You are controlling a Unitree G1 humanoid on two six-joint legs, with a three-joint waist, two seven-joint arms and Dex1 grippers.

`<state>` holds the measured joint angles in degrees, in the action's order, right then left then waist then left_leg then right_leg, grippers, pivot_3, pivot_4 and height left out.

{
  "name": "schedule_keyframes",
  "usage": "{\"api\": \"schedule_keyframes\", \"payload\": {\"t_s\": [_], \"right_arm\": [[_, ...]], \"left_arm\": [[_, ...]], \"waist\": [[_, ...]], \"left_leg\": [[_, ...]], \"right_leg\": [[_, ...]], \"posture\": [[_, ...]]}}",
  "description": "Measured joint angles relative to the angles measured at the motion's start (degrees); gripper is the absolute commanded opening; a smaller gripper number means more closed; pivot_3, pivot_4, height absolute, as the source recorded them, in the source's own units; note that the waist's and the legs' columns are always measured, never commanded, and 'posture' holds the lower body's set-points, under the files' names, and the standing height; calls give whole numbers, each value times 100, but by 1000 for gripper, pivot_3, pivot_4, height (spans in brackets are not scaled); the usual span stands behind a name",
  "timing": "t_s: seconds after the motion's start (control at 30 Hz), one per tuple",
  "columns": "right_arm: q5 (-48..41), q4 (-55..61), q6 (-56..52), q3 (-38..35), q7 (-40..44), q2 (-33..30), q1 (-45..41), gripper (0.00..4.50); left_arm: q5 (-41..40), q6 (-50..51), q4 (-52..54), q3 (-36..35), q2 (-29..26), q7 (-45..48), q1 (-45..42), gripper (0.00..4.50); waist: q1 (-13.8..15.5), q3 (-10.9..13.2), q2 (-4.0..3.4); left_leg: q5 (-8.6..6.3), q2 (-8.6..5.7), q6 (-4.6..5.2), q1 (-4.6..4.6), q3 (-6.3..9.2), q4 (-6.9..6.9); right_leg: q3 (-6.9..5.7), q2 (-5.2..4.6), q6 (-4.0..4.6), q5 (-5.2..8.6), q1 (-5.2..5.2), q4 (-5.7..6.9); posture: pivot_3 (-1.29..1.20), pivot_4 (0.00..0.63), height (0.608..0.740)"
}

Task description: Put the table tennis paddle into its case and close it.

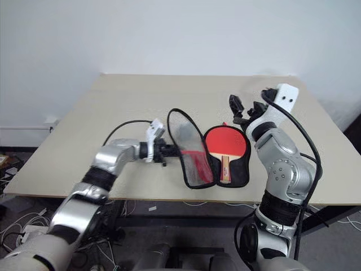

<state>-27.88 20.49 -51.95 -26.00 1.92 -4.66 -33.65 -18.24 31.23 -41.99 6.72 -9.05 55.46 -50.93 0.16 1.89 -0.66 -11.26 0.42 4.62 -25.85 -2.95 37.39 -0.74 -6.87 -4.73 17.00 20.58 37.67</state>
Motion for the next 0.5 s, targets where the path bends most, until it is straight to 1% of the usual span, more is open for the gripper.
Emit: {"api": "schedule_keyframes", "payload": {"t_s": [0.07, 0.13, 0.27, 0.3, 0.33, 0.37, 0.43, 0.5], "right_arm": [[-80, -3, 104, -106, -141, 48, -1, 4500], [-142, -4, 170, -136, -247, 52, 2, 4500], [-145, -37, 348, -189, -445, 56, 32, 4500], [-146, -69, 374, -187, -491, 63, 45, 4500], [-145, -104, 398, -183, -536, 86, 53, 4500], [-145, -118, 423, -173, -567, 98, 67, 4500], [-140, -120, 489, -153, -612, 95, 107, 4500], [-138, -120, 534, -103, -651, 96, 180, 4500]], "left_arm": [[-276, 151, -135, -318, 406, -85, -225, 690], [-411, 301, -183, -475, 623, -123, -409, 690], [-474, 514, 1, -426, 910, -25, -375, 690], [-473, 596, 73, -368, 941, -15, -321, 1037], [-474, 693, 114, -343, 952, -22, -270, 1224], [-479, 806, 175, -344, 948, -47, -207, 1529], [-532, 1130, 301, -408, 915, -191, -59, 2252], [-591, 1453, 430, -570, 896, -420, 60, 2867]], "waist": [[-4, 1, 2], [-16, 2, 2], [-42, 1, 0], [-41, 1, 0], [-42, 1, 0], [-42, 2, 0], [-40, 2, -1], [-40, 2, -1]], "left_leg": [[0, 0, 0, -7, 1, 0], [1, 1, 0, -8, 0, -2], [2, 3, -1, -7, 0, -6], [2, 3, -1, -7, -1, -6], [2, 3, -1, -7, -1, -6], [2, 3, -1, -8, 0, -6], [2, 3, -1, -8, 2, -5], [2, 3, 0, -8, 3, -4]], "right_leg": [[0, -1, 0, 0, -1, 1], [2, 1, 0, 0, -2, 3], [3, 3, 0, 0, -1, 5], [3, 3, 0, 0, -1, 4], [3, 3, 0, 0, -1, 5], [3, 3, 0, 0, -1, 6], [3, 3, 0, 0, 0, 5], [3, 2, 0, 0, -2, 5]], "posture": [[0, 0, 715], [0, 0, 715], [0, 0, 715], [0, 0, 715], [0, 0, 715], [0, 0, 715], [0, 0, 715], [0, 0, 715]]}}
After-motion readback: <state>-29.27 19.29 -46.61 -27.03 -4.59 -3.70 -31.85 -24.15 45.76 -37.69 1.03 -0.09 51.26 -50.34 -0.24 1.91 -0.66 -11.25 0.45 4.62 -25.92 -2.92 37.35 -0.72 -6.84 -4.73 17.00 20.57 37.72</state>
